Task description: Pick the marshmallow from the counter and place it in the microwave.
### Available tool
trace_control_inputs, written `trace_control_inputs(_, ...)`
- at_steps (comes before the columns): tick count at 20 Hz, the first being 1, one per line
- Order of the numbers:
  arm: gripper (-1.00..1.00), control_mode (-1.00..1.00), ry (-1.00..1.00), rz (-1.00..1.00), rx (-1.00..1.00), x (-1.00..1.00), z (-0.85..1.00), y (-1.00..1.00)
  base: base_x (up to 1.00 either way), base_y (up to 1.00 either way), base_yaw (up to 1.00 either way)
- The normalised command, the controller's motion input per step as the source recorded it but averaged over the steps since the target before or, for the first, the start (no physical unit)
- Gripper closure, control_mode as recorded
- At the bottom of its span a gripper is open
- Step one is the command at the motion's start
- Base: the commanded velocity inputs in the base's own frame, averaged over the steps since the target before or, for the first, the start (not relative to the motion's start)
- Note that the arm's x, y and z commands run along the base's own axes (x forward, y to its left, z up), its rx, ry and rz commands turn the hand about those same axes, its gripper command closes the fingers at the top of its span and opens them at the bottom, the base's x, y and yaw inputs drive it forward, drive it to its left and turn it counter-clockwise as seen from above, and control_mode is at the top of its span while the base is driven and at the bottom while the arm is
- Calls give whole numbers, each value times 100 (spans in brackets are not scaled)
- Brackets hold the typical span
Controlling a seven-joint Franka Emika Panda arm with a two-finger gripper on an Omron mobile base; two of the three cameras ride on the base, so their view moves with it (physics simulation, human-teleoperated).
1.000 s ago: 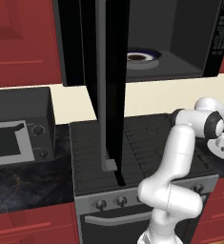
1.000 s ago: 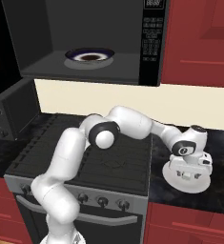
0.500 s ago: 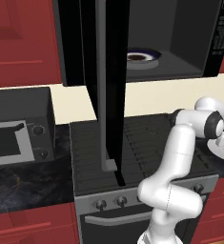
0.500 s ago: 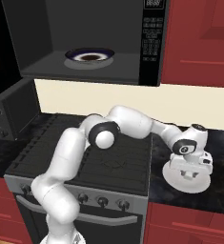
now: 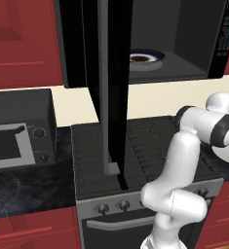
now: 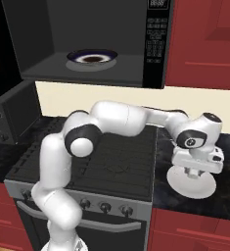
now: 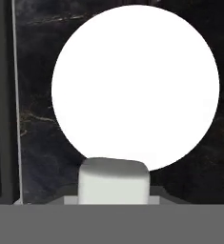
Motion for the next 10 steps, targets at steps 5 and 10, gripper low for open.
trace_control_inputs(5, 100, -100, -26, 0, 0, -92, 82, 98, 0, 0, 0)
trace_control_inputs(10, 100, -100, -15, -1, 0, -67, 100, 100, 0, 0, 0)
